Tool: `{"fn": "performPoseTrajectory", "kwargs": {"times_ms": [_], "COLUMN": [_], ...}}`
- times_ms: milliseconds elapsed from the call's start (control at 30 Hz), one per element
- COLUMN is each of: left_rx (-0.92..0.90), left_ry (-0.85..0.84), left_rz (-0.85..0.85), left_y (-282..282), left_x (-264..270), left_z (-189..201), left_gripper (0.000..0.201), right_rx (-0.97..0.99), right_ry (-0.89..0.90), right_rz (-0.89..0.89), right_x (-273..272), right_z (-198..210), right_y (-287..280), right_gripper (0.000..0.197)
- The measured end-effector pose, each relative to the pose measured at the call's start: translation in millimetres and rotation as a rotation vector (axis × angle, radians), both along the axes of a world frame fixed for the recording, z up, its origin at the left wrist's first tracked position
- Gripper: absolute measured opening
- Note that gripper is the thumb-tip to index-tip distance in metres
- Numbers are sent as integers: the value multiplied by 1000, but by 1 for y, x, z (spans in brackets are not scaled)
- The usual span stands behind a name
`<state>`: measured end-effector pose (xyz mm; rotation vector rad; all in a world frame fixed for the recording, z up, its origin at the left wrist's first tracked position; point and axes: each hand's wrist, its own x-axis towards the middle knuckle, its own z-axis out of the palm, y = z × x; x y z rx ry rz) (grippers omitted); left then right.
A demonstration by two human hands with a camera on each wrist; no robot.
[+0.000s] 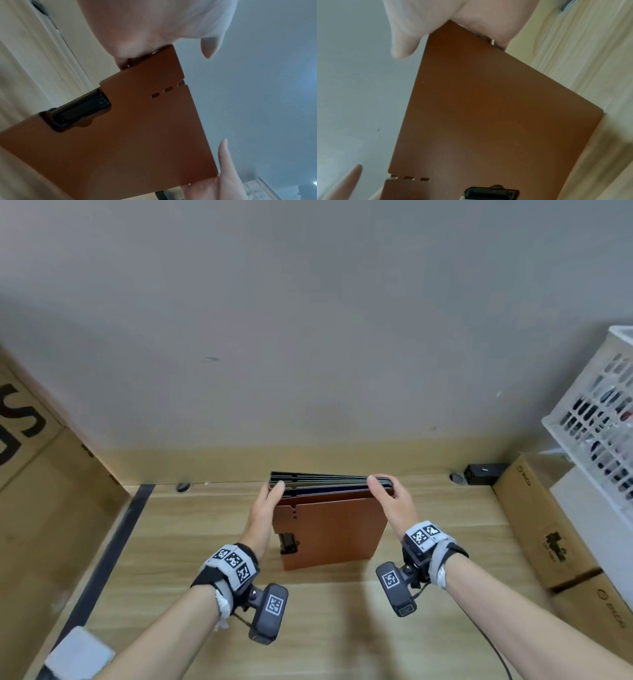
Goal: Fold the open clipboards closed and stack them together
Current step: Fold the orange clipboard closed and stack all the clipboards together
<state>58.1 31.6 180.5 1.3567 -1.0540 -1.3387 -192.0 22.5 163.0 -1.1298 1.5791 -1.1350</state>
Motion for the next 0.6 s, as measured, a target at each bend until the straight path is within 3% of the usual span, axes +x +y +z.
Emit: {"fn": "performPoseTrajectory", "kwargs": {"times_ms": [100,200,433,600], "left_rx": [15,39,117,64], "left_ry": [57,48,-34,-97], "left_rz": [29,111,238,244], "left_y": [-10,-19,-38,-48], "left_x": [-7,-12,-18,-22], "left_z": [7,3,-5,-10], "left_gripper": [84,64,19,32], "right_rx": [21,21,-98,-106], "right_ry": [-119,-123,-48,-68], "right_rz": [-77,-165,-242,-260], "right_x": [5,8,14,17], "right_z": [3,-1,-6,-8], "right_y": [-3,-12,-19,-27], "right_gripper": [35,48,16,21]}}
